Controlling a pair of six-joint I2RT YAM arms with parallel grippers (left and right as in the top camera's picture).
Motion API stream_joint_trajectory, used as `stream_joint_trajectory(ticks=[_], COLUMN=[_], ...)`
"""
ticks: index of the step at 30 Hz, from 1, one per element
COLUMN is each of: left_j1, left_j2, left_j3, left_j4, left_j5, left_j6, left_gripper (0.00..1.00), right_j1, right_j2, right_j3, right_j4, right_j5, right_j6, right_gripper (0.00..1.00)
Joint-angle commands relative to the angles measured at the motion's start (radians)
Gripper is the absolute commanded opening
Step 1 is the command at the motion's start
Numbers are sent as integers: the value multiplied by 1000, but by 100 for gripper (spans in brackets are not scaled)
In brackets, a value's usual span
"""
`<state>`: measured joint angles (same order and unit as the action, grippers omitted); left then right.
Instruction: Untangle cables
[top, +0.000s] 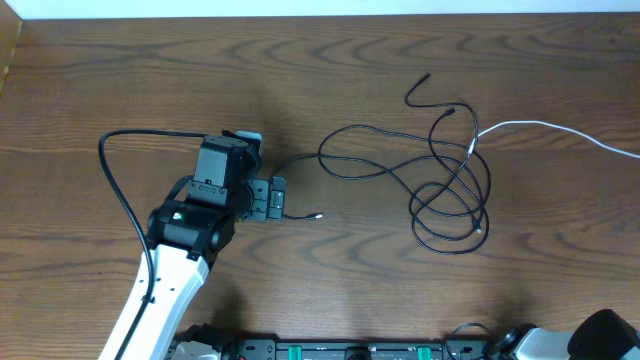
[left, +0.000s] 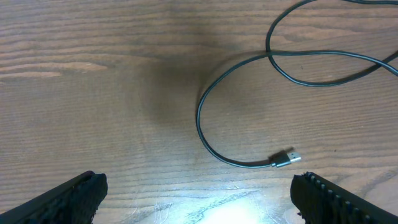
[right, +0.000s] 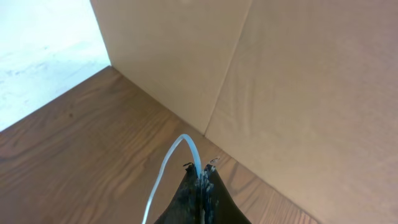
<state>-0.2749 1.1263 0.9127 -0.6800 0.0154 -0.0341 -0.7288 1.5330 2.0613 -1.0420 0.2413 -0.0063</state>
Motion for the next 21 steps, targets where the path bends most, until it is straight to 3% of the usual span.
stream_joint_trajectory(ticks=[1, 21], left_j1=[6, 6], left_j2=[3, 3], left_j3=[3, 3], left_j4=[-1, 3], left_j5=[-16, -16], left_j6=[-13, -13], left_gripper=[99, 99], right_j1=[-24, -26], right_j2=[-1, 2], right_j3=[5, 3], right_j4=[-6, -26], right_j5=[29, -92], right_j6=[21, 28], right_gripper=[1, 1])
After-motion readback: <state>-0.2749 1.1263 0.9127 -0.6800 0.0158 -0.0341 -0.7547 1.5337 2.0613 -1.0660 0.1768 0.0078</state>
